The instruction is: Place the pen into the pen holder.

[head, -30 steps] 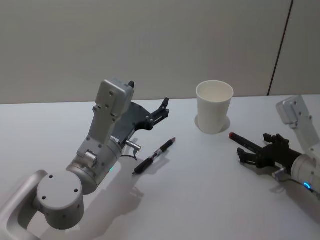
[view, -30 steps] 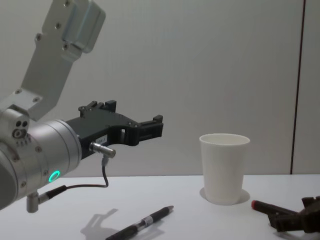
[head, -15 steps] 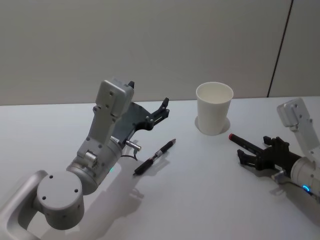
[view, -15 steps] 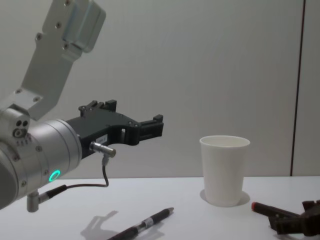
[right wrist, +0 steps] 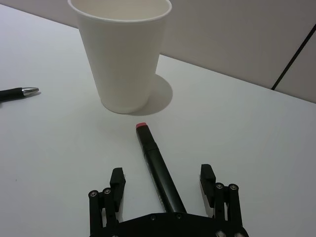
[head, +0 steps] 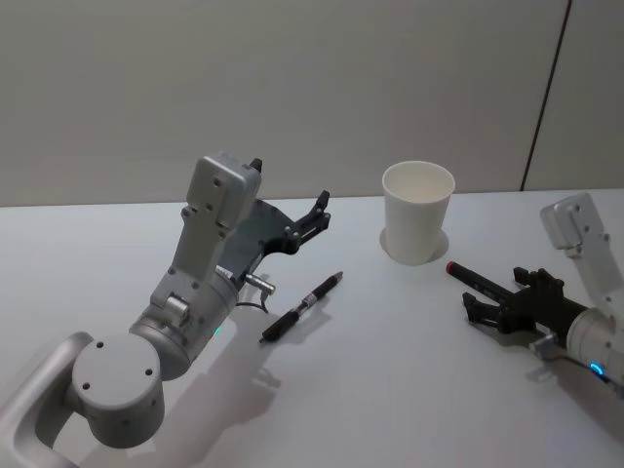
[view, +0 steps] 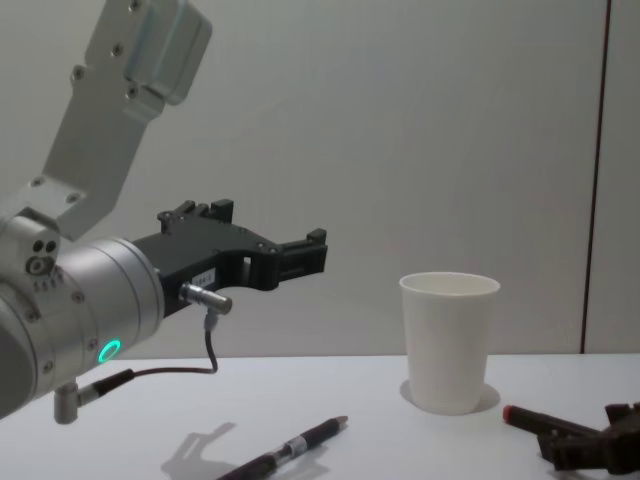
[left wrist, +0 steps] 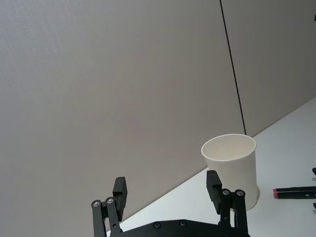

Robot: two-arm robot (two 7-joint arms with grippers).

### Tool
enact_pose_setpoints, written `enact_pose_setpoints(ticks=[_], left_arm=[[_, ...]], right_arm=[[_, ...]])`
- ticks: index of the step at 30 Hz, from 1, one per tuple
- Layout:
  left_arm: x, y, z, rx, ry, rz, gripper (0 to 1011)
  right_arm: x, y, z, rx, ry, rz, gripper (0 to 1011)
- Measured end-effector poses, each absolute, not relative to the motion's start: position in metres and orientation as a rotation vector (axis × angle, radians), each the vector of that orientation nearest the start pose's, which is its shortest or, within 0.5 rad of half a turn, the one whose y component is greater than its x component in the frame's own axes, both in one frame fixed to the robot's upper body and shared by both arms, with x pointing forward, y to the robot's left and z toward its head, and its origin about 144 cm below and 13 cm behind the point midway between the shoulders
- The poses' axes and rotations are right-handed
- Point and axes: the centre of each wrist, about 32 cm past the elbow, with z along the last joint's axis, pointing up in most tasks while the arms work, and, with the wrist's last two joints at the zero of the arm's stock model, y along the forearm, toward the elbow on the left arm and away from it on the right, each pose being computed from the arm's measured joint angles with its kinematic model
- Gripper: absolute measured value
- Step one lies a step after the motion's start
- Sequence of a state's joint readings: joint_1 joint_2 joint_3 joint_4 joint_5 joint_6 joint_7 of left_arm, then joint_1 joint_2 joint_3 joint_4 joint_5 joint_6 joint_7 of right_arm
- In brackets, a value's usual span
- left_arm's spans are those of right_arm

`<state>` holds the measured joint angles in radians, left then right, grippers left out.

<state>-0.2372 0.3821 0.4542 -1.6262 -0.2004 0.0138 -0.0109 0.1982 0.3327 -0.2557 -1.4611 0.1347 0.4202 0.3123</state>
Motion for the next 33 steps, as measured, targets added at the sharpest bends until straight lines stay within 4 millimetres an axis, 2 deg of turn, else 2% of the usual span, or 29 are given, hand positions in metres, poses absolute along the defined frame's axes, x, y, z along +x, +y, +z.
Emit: enact_pose_setpoints(ticks=[33], left_arm=[[0.492,0.1984,1.2044,0.061,-0.268,1.124,1001]], right_arm=[[0.5023,-0.2613,1.1718,-0.389,0.108,-1.12,1000]])
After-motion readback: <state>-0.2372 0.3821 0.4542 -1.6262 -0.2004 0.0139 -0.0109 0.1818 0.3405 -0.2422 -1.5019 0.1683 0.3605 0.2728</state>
